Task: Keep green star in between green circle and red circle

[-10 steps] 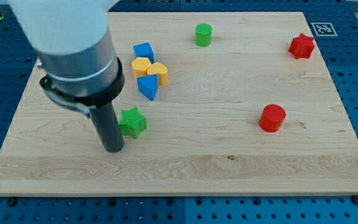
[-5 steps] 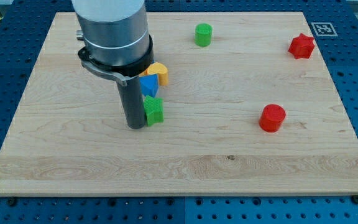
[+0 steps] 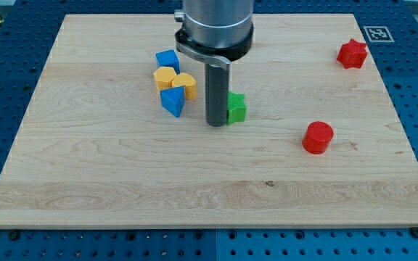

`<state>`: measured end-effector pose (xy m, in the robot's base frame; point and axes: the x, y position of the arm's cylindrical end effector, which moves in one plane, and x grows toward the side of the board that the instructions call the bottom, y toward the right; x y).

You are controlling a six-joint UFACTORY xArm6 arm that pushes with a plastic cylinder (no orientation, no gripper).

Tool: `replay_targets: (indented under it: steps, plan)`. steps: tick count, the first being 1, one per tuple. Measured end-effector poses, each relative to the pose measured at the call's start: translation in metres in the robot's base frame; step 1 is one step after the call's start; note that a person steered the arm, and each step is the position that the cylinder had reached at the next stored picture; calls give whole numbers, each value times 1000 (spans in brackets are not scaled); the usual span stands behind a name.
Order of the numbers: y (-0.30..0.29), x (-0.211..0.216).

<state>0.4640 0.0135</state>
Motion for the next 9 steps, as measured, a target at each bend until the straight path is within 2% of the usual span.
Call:
replay_targets:
  steps: [2, 4, 5, 9]
  plan:
    - [6, -2]
    - [19, -48]
    - [34, -58]
    - [66, -43]
